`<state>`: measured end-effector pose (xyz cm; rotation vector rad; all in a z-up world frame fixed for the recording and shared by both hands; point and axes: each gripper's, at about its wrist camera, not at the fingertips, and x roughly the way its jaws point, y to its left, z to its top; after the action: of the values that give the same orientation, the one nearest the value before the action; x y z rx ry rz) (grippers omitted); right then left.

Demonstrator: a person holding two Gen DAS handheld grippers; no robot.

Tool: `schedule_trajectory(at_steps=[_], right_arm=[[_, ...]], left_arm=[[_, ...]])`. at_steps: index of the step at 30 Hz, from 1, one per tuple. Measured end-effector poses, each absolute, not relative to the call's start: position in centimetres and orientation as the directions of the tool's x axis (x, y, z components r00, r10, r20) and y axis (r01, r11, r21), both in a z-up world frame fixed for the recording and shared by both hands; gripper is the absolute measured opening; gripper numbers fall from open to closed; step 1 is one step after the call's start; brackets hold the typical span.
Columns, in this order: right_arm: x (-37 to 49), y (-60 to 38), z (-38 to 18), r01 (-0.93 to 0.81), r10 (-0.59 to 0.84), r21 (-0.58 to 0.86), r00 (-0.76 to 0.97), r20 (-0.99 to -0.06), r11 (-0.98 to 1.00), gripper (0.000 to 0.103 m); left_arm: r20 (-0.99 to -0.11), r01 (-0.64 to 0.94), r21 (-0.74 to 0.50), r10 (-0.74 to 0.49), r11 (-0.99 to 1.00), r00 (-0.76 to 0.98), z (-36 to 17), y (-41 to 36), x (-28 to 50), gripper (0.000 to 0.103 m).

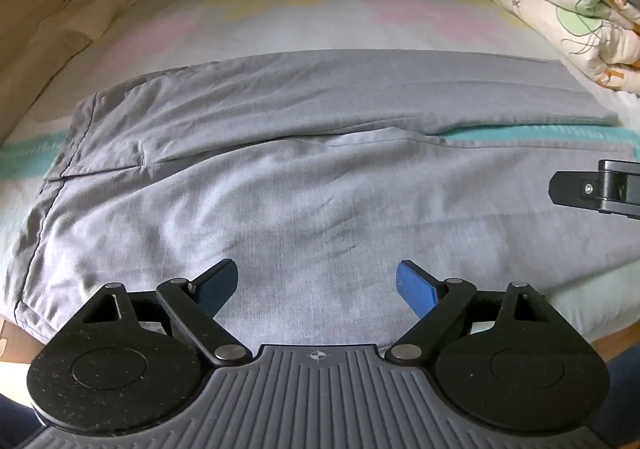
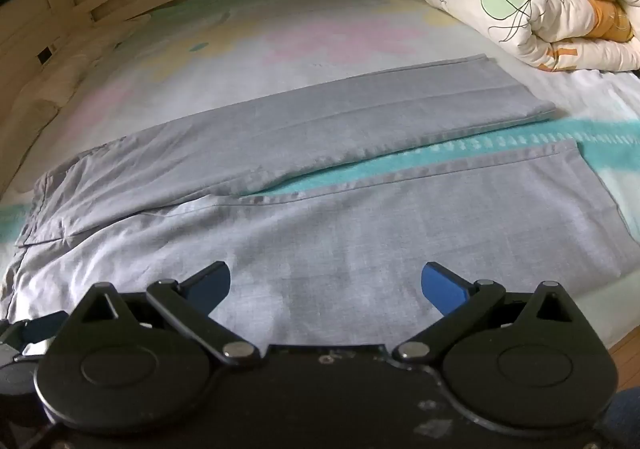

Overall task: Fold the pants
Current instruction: 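Move both grippers open toward the grey trouser leg hem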

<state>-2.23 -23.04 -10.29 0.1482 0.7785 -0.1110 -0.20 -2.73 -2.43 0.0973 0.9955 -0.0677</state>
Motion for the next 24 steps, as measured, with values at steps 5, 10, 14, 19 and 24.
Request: schedule_trajectory(at_steps=[5, 10, 14, 19, 24], right_arm=[[-2.21, -22.94, -10.29, 0.155, -0.047, 0.090, 0.708, -0.705, 0.984, 0.103], [-2.21, -22.91, -10.30, 0.155, -0.047, 0.090, 0.707, -0.706, 0.984, 0.103], [-2.24, -22.90, -10.32, 0.155, -0.046, 0.092, 0.707, -0.706, 0.984, 0.103], [-2.27, -22.89, -10.32, 0.154, -0.045, 0.092, 0.708, -0.705, 0.984, 0.103], [-2.27, -22.86, -10.30, 0.155, -0.045, 0.094, 0.709, -0.704, 0.983, 0.103]], left_arm=[[-0.841, 0.101, 0.050, -0.013, 0.994, 0.542, -2.43, -2.68, -0.15, 0.087], [-0.842, 0.101, 0.048, -0.014, 0.994, 0.539, -2.43, -2.72, -0.18, 0.087], [-0.843, 0.101, 0.047, -0.015, 0.994, 0.538, -2.44, -2.67, -0.16, 0.087], [-0.844, 0.099, 0.046, -0.014, 0.994, 0.537, -2.52, -2.63, -0.12, 0.087], [-0.845, 0.094, 0.048, -0.010, 0.994, 0.535, -2.58, -2.59, -0.09, 0.087]])
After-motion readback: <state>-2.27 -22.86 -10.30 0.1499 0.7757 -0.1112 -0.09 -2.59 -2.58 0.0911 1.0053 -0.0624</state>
